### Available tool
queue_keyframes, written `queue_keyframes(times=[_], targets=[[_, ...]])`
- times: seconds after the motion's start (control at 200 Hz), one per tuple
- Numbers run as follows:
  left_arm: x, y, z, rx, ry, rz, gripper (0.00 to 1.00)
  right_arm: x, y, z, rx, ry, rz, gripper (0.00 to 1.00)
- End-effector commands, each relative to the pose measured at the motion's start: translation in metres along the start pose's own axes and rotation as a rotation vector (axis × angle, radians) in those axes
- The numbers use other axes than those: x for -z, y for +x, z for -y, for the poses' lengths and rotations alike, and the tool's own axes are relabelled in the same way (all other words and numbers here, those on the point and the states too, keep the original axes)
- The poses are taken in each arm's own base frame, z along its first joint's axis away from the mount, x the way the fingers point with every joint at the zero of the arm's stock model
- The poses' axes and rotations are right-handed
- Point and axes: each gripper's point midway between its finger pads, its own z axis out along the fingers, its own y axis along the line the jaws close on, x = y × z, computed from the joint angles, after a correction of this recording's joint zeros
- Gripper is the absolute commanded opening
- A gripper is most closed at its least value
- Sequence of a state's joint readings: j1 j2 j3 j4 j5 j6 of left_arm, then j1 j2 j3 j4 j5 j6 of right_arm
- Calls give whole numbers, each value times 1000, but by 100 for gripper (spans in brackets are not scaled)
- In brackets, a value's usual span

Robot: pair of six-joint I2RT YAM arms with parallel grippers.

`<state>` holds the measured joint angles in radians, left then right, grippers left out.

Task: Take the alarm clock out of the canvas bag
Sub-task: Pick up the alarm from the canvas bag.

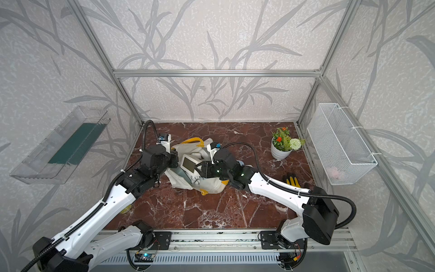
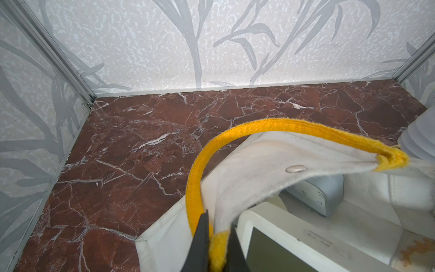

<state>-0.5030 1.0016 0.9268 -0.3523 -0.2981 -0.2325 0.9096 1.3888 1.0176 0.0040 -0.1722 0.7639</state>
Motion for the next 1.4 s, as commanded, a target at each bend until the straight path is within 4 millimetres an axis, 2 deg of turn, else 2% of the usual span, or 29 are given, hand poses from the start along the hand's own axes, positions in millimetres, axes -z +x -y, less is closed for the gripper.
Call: queue_keyframes(times=[0.0,0.405,0.6,0.985,1.4], targets=[[6,-15,-6,33,-34,36,0,23,-9,-2,80,-2,52,33],[3,-15,-10,63,-59,36,0,72,-20,15,103,-6,140,32],[2,-15,-11,68,-62,34,0,96,-30,5,187,-73,179,32],[1,-15,-11,62,-61,33,0,127,-39,0,233,-147,200,32],[-1,-16,-10,59,-59,28,0,153,-50,14,222,-115,255,32]])
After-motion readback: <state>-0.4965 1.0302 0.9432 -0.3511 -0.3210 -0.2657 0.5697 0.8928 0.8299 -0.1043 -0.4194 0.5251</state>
